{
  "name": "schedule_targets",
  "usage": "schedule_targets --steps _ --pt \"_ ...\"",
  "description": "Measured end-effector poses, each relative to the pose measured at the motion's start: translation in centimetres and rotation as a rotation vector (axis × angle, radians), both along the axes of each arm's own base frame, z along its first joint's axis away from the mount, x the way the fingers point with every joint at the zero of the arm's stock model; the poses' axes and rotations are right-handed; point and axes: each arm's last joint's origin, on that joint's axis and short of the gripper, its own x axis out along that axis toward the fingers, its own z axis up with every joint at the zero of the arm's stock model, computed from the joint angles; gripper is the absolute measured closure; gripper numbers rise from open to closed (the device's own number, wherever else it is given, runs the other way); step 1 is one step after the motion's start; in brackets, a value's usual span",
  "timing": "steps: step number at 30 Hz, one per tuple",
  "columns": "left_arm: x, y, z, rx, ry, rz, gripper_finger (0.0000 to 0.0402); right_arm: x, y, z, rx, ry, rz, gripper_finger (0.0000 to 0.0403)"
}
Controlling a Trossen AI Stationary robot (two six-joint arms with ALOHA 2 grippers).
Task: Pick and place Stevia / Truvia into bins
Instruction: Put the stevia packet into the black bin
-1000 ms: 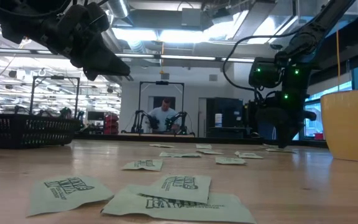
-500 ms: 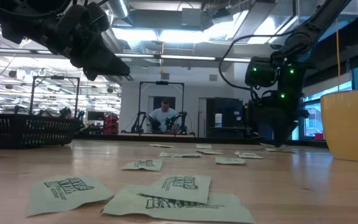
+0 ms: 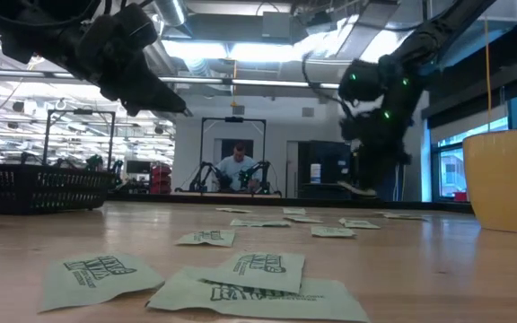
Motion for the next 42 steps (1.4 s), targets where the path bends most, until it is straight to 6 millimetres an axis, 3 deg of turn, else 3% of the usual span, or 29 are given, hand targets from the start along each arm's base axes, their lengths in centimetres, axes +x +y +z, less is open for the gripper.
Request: schedule_targets --steps 5,10,20,32,42 --pt "0.2 -0.1 0.5 0.01 -0.046 -0.051 0.0347 3.0 2.4 1.5 0.133 -0.307 0.265 0.0402" --pt "0.7 -0.5 0.9 0.039 -0.109 -0.194 0.0342 5.1 5.4 2.8 0.157 -0.483 0.426 0.0403" --pt "3.4 -1.0 -0.2 0.095 -0.195 -0.25 0.0264 6.8 10.7 4.4 0.226 -0.684 0.682 0.0403" --pt "9.5 -1.8 0.3 0.189 -0.151 -0.351 0.0253 6.9 11.6 4.6 0.246 -0.692 0.691 0.0403" --pt "11.0 -2.0 1.1 0.24 -0.165 -0.362 0.0252 6.9 11.6 4.5 0.25 -0.685 0.69 0.0403"
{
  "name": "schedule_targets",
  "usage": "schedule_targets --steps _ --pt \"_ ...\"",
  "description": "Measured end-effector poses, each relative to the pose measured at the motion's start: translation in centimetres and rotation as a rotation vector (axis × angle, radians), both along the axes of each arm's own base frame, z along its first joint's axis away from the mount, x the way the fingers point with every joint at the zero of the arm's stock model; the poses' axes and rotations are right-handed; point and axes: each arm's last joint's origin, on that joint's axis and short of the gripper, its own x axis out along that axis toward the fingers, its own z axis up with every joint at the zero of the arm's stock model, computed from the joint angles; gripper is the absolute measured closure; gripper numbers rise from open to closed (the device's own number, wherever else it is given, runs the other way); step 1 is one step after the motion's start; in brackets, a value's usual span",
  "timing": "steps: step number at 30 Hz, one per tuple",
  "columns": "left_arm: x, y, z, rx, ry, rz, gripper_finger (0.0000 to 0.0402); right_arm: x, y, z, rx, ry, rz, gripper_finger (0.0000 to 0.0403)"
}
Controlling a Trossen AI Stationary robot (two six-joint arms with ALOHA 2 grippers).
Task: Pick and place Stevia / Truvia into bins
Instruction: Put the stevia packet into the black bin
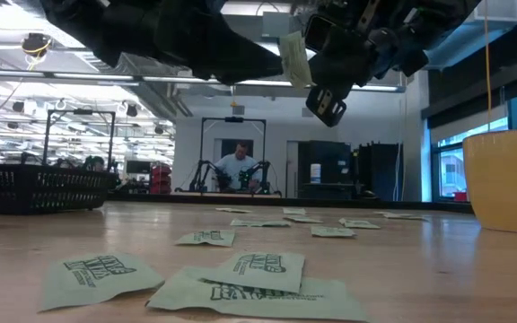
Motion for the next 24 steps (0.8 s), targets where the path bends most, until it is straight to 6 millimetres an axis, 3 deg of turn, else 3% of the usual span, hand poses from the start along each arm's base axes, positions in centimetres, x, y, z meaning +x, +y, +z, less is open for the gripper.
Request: schedule_targets --steps 12,24 --pt "0.26 -0.54 0.62 0.055 -0.03 -0.043 0.0279 0.0 0.0 0.0 -0.001 0.0 0.0 0.0403" --pt "0.29 -0.49 0.72 0.104 -0.046 -0.039 0.0376 0.07 -0.07 0.07 -0.018 -0.012 -0.021 0.0402"
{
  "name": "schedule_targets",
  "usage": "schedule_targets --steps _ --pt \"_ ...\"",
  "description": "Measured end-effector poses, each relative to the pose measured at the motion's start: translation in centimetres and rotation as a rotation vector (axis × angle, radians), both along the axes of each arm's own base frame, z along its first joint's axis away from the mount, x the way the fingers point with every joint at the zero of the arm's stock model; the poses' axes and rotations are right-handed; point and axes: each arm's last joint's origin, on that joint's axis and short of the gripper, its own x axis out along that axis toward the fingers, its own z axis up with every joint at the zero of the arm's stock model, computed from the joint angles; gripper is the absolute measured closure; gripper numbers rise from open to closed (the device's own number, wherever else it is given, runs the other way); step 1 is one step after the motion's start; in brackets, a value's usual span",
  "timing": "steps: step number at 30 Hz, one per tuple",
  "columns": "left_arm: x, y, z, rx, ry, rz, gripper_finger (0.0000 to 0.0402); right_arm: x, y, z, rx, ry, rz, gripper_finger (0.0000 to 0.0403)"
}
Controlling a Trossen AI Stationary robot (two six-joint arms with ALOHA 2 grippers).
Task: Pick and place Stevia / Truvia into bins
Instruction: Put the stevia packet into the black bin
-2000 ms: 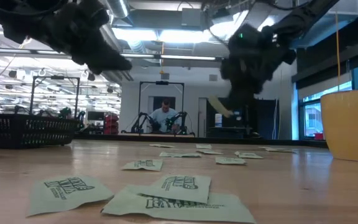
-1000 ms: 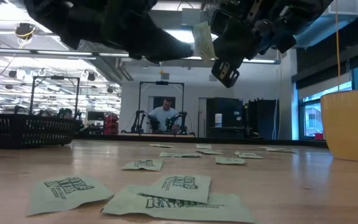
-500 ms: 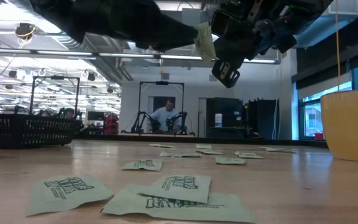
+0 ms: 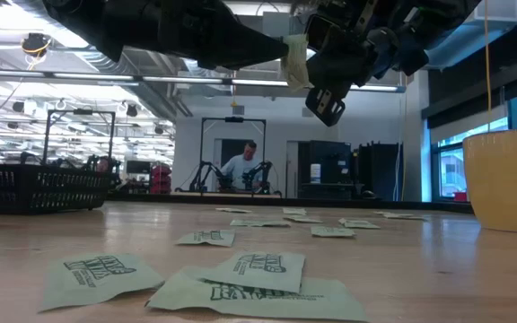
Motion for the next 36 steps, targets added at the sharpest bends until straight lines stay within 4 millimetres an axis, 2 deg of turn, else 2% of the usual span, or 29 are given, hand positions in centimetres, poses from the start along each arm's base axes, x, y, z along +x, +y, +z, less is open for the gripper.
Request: schedule_targets --steps 3,14,19,27,31,36 --pt "0.0 0.0 0.0 0.0 0.001 0.0 0.0396 0.1 0.0 0.1 -0.001 -0.011 -0.001 0.0394" --pt "0.0 0.0 -0.2 0.0 0.026 0.007 0.0398 0.0 -0.1 0.0 -0.025 -0.013 0.006 0.038" --pt "-0.1 0.1 -0.5 0.0 0.057 0.032 0.0398 -0.4 -1.1 -0.6 -0.036 0.055 -0.012 0.038" --pt "-1.9 0.4 -0.7 0.051 0.239 0.325 0.0398 -2.0 -4.9 -2.3 -0.165 0.286 -0.296 0.038" --pt "-3.9 -0.1 -0.1 0.082 0.314 0.498 0.0398 -2.8 -6.5 -2.9 -0.216 0.377 -0.415 0.038" --pt "-7.5 -0.3 0.9 0.063 0.371 0.75 0.0398 -3.2 -7.3 -3.0 -0.216 0.399 -0.446 0.038"
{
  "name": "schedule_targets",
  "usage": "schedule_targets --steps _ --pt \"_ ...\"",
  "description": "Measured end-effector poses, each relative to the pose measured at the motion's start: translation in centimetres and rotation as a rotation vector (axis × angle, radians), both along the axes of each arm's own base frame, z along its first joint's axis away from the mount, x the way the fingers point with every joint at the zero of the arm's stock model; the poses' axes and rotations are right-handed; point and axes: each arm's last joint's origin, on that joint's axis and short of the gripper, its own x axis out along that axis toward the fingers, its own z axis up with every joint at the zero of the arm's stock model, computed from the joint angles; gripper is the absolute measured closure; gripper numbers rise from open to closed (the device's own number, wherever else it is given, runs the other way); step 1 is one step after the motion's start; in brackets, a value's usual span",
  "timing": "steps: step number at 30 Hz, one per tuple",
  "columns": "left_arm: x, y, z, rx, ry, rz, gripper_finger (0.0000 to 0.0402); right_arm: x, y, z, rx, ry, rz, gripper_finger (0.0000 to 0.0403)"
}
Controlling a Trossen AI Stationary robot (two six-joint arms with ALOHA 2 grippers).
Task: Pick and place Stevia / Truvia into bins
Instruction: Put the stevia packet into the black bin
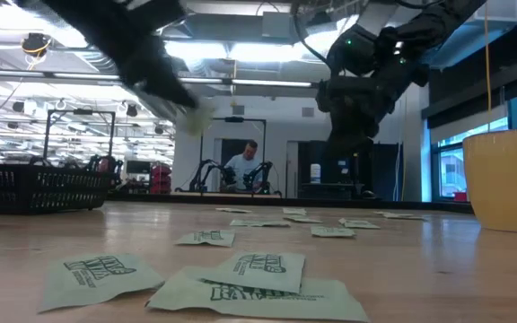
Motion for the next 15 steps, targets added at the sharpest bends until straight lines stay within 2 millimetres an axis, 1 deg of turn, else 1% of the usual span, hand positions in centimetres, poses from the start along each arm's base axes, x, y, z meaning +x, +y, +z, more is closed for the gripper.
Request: schedule_targets --steps 2,5,10,15 --pt "-1.2 0.0 0.1 -0.027 0.012 0.058 0.0398 0.0 0.0 0.0 -0.001 0.0 0.0 0.038" --pt "-2.6 -0.2 0.0 -0.056 0.067 0.084 0.0398 0.0 0.0 0.0 -0.017 0.0 0.019 0.0379" --pt "-3.8 -0.2 -0.6 -0.106 0.106 0.17 0.0398 0.0 0.0 0.0 -0.017 0.0 0.02 0.0379" --pt "-4.8 0.2 -1.2 -0.125 0.153 0.263 0.0398 0.0 0.0 0.0 -0.016 0.0 0.02 0.0379"
